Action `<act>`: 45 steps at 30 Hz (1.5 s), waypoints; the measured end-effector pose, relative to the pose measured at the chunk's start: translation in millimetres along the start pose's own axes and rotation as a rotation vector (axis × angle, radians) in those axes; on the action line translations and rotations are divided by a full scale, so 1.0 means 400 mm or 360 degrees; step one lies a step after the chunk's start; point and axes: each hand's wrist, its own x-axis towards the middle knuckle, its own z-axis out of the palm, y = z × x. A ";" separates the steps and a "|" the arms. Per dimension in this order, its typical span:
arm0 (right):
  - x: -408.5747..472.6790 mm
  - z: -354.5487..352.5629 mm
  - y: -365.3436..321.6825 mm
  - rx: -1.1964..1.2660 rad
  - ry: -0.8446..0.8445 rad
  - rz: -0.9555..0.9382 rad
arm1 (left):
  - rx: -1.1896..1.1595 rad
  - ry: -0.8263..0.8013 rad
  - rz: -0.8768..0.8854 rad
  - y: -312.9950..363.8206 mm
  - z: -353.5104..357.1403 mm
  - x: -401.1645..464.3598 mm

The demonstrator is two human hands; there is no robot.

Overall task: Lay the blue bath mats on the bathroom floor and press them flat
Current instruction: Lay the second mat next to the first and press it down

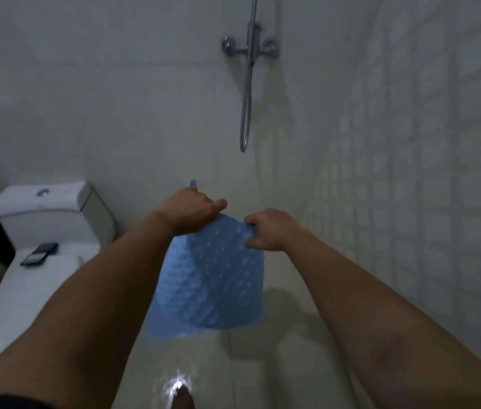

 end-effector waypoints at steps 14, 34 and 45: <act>-0.313 0.389 0.013 0.0521 -0.0621 0.0343 | -0.0288 -0.0056 -0.0324 0.125 0.142 -0.381; -0.571 0.701 -0.280 0.0217 -0.1062 0.0633 | -0.1123 -0.0997 -0.0593 0.410 0.612 -0.823; -0.147 1.065 -0.130 0.0144 -0.0964 0.0520 | -0.1064 -0.0846 -0.1128 0.441 1.064 -0.520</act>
